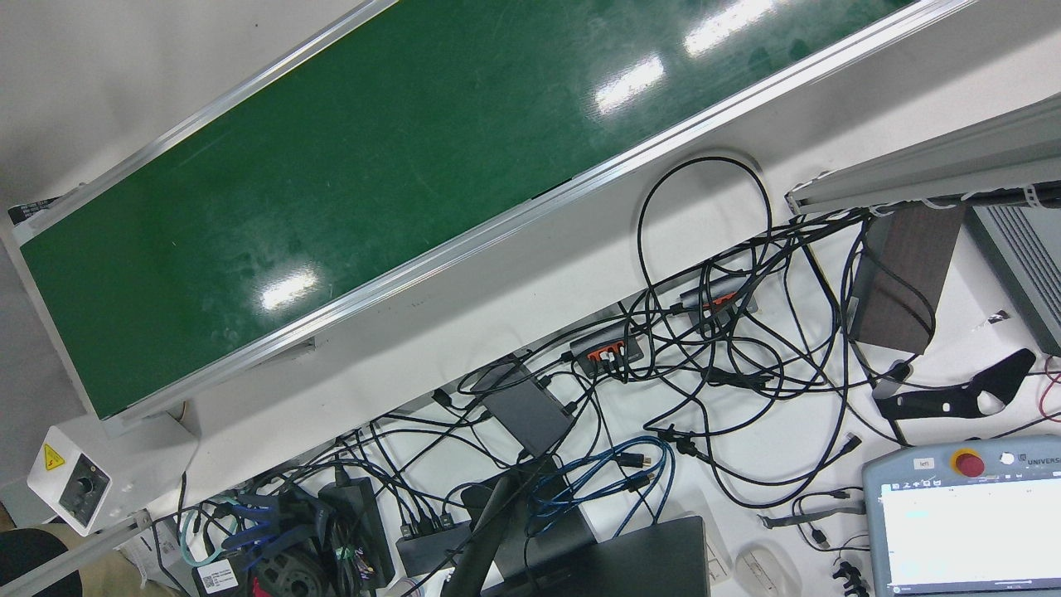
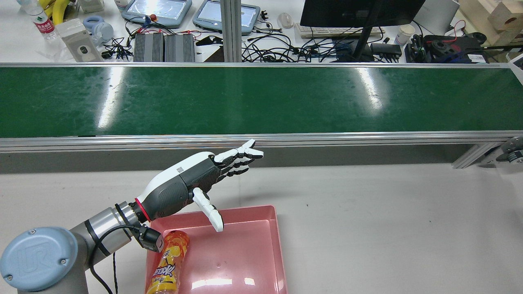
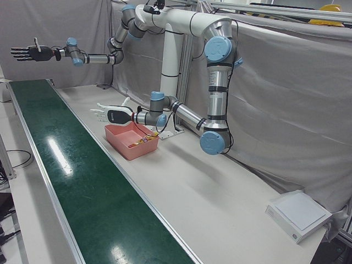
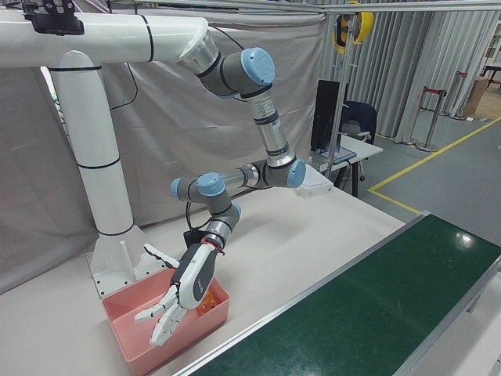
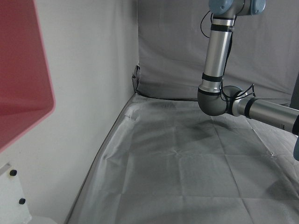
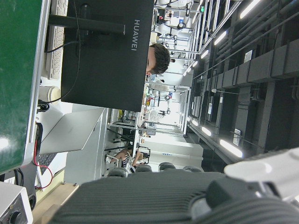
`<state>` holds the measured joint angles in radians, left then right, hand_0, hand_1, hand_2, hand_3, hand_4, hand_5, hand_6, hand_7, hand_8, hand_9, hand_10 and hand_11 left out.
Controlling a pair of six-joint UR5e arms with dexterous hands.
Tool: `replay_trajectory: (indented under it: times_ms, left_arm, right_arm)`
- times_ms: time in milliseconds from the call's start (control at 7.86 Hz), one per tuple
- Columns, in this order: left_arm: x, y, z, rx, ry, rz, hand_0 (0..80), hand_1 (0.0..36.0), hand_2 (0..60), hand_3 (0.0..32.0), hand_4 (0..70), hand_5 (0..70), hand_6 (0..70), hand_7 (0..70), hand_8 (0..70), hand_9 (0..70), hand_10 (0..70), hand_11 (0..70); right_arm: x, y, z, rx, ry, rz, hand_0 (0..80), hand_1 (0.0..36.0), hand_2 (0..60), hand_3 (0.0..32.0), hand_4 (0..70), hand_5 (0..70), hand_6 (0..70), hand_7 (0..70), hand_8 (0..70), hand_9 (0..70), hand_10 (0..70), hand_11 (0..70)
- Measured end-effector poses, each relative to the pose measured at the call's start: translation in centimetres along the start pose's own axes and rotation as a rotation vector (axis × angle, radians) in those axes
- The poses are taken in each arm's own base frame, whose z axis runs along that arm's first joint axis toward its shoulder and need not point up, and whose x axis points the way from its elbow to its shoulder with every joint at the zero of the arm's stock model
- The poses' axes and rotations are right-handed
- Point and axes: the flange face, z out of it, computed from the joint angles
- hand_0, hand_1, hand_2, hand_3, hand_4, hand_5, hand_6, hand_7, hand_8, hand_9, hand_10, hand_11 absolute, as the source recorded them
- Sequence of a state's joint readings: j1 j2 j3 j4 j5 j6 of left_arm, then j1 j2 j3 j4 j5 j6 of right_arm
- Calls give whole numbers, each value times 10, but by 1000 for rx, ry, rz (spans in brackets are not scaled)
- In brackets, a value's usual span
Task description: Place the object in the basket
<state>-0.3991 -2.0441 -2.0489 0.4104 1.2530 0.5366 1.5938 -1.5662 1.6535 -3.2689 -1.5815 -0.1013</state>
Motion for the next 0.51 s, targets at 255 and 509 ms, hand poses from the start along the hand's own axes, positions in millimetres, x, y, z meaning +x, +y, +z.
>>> replay_trajectory:
  times_ms: [255, 509]
  left_arm:
    - [0, 1, 1, -12, -8, -3, 519, 0, 0, 44, 123, 222, 24, 4, 88, 88, 75, 116]
    - [1, 1, 1, -16, -8, -4, 496, 0, 0, 34, 126, 252, 31, 10, 92, 94, 88, 133]
  right_arm:
    - [0, 0, 0, 0, 0, 0, 0, 0, 0, 0, 0, 0, 0, 0, 0, 0, 0, 0]
    - [0, 0, 0, 0, 0, 0, 0, 0, 0, 0, 0, 0, 0, 0, 0, 0, 0, 0]
